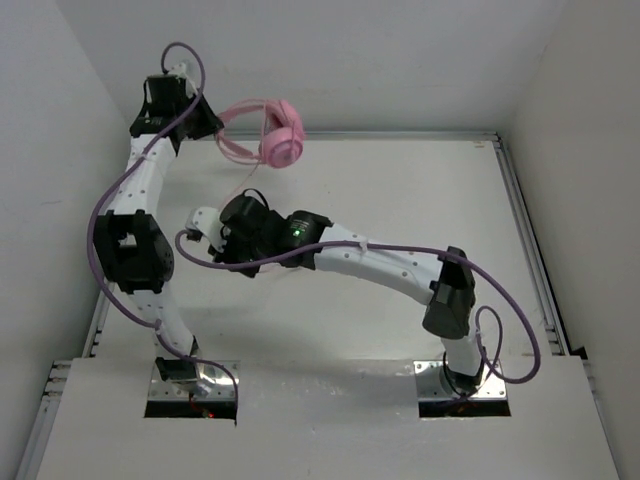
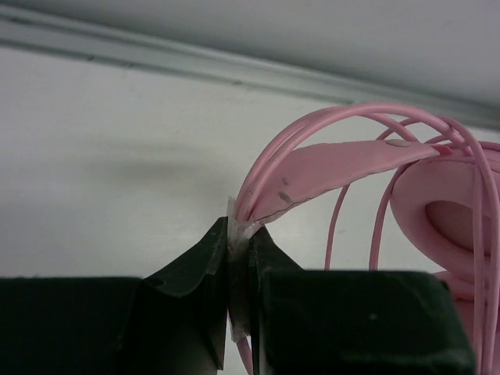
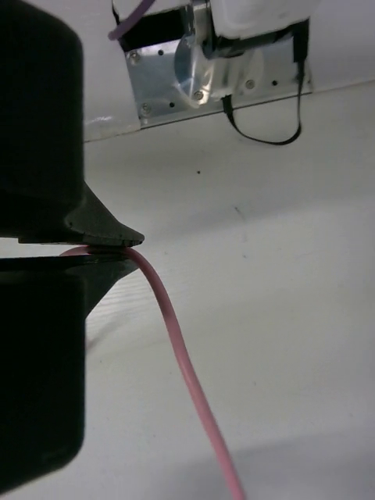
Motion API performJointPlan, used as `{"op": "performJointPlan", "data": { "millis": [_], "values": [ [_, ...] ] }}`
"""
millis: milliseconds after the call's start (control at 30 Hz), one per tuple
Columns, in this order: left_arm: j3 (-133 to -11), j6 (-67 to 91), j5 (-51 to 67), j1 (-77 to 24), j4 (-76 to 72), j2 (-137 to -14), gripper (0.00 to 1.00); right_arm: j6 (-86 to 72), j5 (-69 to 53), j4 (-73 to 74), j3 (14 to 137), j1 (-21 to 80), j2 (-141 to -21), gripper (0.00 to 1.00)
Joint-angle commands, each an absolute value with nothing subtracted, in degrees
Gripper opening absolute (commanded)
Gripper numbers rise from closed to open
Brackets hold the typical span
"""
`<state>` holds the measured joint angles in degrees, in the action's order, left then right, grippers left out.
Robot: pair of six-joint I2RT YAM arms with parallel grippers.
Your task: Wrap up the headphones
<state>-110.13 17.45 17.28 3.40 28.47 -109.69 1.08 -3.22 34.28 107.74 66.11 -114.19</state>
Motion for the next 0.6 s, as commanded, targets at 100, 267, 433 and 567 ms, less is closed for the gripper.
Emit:
{"op": "performJointPlan", "data": {
  "millis": [100,267,433,567],
  "values": [
    [-101.43,-1.45,6.77,2.11,23.56,-103.89,0.00,4.56,5.69,43.50,111.27,65.22,-105.23,0.00],
    [-97.03,-13.87,12.64,0.62,26.53,-103.97,0.00,7.47,17.55,46.84,116.87,59.96,-102.31,0.00],
    [-95.89,-28.64,24.16,-3.25,34.26,-103.88,0.00,7.56,25.02,50.00,121.81,52.84,-101.60,0.00],
    [-96.76,-35.31,29.69,-4.13,39.98,-103.97,0.00,8.70,27.86,50.27,120.77,48.96,-100.90,0.00]
  ]
}}
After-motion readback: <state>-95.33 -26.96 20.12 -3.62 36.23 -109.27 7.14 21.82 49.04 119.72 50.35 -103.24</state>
